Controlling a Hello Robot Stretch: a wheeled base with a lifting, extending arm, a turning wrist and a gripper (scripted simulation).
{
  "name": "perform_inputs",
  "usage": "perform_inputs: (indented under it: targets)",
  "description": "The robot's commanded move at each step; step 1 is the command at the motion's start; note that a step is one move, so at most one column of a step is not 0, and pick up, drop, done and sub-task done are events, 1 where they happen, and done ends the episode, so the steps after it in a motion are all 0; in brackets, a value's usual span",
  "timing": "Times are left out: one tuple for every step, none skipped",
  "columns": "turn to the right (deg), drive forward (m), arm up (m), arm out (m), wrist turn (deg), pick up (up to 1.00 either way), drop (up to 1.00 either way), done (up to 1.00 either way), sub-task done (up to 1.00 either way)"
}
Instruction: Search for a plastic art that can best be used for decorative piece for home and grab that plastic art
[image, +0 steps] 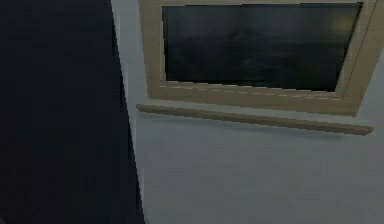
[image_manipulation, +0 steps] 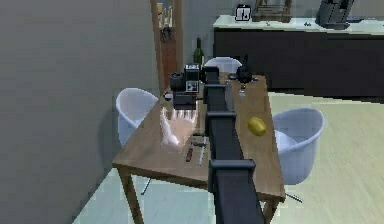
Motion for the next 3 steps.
perform_inputs:
  targets:
    - [0.0,0.0,-0.3,0.0,0.0,0.0,0.0,0.0,0.0]
    - [0.0,0.0,0.0,0.0,0.0,1.0,0.0,0.0,0.0]
    - [0.0,0.0,0.1,0.0,0.0,0.0,0.0,0.0,0.0]
